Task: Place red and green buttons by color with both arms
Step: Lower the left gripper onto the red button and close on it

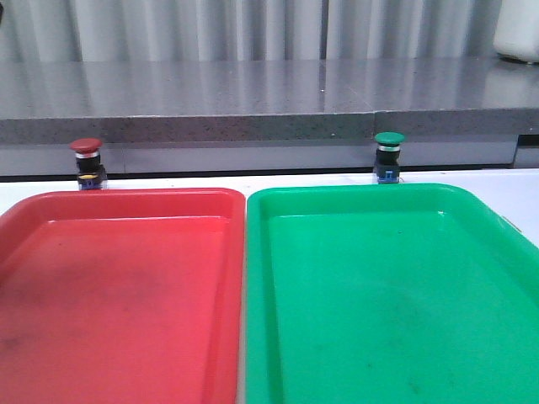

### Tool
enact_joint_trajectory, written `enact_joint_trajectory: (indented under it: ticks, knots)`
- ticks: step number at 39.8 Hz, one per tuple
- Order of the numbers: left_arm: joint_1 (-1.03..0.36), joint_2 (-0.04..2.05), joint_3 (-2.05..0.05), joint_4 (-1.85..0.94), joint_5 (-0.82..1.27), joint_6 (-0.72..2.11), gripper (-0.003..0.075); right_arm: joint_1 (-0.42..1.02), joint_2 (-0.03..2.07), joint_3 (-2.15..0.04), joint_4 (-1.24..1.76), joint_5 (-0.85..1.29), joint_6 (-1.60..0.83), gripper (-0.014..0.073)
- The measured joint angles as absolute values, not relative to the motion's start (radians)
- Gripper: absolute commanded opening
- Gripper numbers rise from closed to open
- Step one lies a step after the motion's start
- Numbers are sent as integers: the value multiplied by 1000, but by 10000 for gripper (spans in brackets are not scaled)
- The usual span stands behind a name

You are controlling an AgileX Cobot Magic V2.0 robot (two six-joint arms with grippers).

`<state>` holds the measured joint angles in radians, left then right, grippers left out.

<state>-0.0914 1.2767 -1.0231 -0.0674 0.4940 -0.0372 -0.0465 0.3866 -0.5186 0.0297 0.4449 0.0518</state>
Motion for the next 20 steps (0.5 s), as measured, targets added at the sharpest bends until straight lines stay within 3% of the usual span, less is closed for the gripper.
enact_joint_trajectory:
  ticks: [20]
  knots:
    - [-93, 1840, -1565, -44, 803, -18, 691, -47, 387, -519, 30, 445, 52, 590]
